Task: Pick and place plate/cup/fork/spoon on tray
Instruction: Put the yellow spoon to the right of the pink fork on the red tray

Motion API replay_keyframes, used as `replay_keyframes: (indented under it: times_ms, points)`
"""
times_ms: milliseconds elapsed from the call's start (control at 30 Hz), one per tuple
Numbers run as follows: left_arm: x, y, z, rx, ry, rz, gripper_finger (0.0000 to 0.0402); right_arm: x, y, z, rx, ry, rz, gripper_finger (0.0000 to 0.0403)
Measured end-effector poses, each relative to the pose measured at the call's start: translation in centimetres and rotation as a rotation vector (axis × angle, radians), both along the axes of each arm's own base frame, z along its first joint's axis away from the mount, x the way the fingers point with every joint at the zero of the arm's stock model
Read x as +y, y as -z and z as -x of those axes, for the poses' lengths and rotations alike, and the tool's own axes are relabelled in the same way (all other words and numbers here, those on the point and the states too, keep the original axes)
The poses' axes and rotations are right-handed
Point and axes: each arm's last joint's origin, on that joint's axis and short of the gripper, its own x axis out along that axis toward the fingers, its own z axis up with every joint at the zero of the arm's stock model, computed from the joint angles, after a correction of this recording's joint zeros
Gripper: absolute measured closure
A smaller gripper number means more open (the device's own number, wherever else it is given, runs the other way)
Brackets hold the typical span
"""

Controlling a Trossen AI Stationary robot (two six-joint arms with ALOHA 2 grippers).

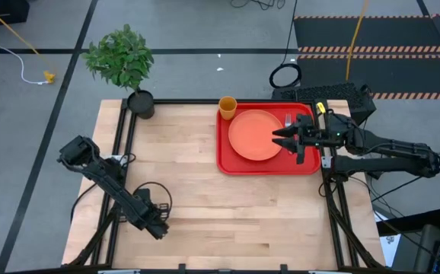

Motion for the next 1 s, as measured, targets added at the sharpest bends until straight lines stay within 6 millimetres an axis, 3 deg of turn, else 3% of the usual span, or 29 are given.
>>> replay_keyframes:
  times_ms: [333,567,900,1000]
  points:
    - [0.4,1.6,0.3,-0.032,0.018,0.029,0.0268,0.0,0.2,-0.1,0.01,0.008,-0.049,0.0255]
    - [1.3,1.7,-0.3,-0.081,0.14,-0.03,0.0271,0.0,0.2,-0.2,0.016,0.011,-0.059,0.0255]
    - [3.5,1.8,-1.4,-0.134,0.27,-0.222,0.036,0.3,0.7,-0.1,0.06,0.001,-0.102,0.0255]
    - [4.2,1.8,-2.1,-0.162,0.298,-0.269,0.0366,0.5,0.8,-0.2,0.071,0.021,-0.14,0.0255]
